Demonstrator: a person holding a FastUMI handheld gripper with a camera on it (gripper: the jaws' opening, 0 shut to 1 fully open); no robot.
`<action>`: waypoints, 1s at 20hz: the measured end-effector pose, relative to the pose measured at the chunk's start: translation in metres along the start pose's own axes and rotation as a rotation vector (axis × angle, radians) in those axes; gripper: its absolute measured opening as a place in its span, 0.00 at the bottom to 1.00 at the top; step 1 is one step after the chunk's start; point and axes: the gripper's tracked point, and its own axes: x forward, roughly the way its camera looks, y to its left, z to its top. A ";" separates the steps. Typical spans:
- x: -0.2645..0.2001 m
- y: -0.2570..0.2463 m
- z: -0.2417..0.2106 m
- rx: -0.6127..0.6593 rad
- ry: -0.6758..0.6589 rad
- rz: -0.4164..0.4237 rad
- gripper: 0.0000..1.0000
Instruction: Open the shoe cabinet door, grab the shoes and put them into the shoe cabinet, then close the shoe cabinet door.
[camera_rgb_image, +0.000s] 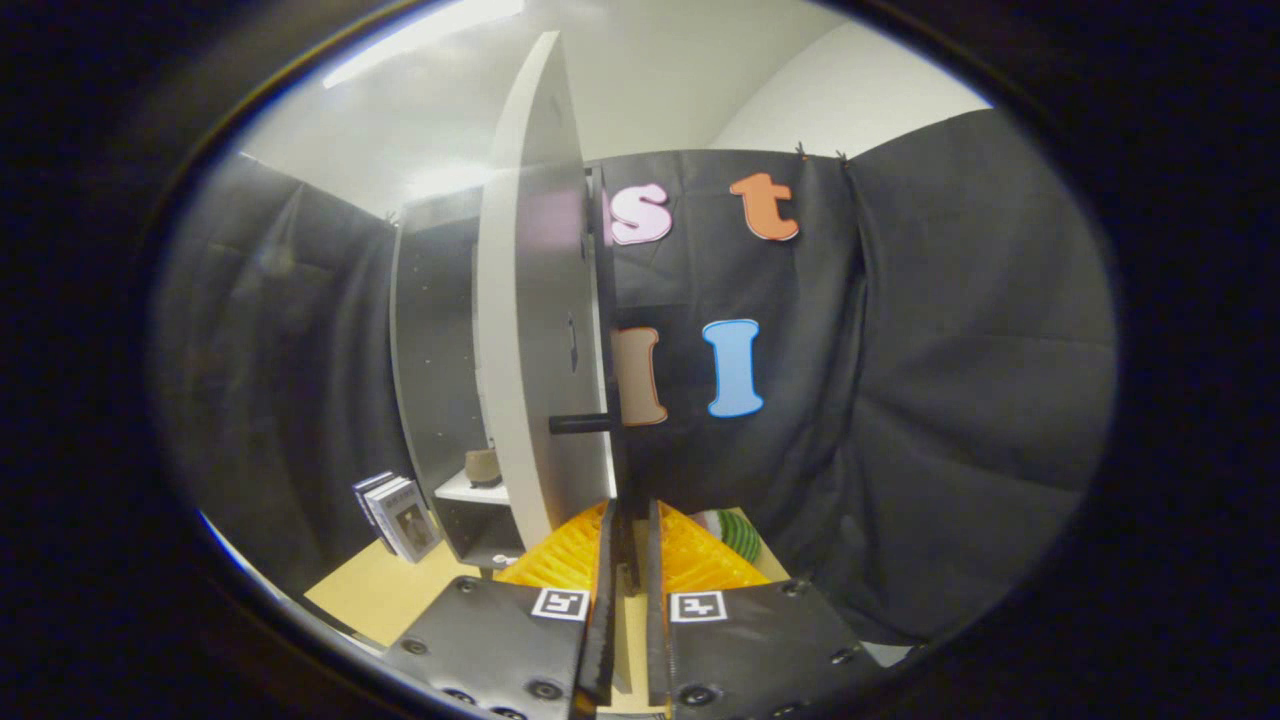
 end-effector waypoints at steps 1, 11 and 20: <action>-0.008 0.004 -0.003 -0.008 0.005 -0.022 0.14; -0.017 0.137 -0.070 0.007 0.069 -0.011 0.15; 0.033 0.219 -0.201 0.086 0.192 -0.057 0.36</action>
